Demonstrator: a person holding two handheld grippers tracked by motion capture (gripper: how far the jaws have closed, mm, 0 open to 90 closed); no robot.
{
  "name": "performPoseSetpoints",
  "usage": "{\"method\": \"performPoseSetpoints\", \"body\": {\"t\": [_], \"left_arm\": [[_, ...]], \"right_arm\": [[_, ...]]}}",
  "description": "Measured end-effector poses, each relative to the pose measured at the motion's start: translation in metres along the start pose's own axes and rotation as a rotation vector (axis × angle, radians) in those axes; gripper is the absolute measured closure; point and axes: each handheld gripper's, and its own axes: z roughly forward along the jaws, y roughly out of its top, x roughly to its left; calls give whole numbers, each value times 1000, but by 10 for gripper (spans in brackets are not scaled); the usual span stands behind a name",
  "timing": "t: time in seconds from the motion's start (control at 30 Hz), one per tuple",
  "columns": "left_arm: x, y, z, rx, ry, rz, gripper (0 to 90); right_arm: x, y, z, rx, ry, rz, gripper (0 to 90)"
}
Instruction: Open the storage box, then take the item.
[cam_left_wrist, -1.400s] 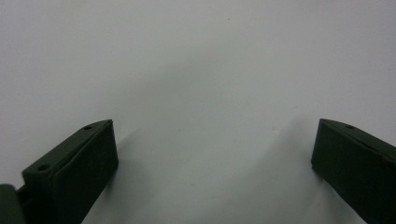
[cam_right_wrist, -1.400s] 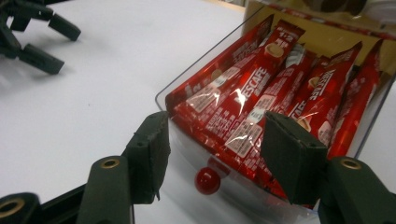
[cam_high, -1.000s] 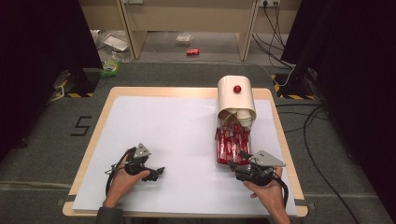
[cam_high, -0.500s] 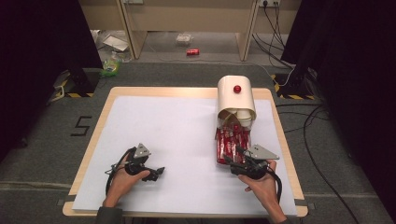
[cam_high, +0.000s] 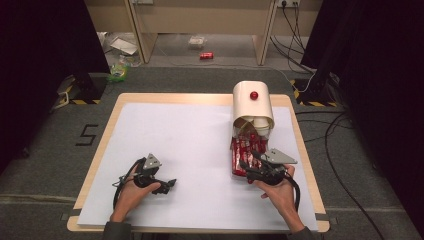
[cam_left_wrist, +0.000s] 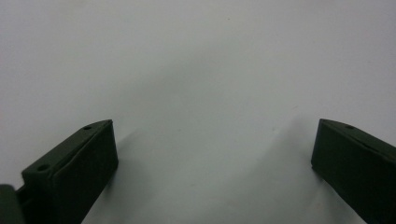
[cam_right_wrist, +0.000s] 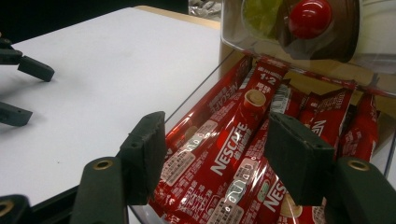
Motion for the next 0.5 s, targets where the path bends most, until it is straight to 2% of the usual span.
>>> {"method": "performPoseSetpoints", "body": {"t": [0.5], "left_arm": [[0,0,0,0,0,0,0]], "right_arm": [[3,3,11,19,7,3,389]]}}
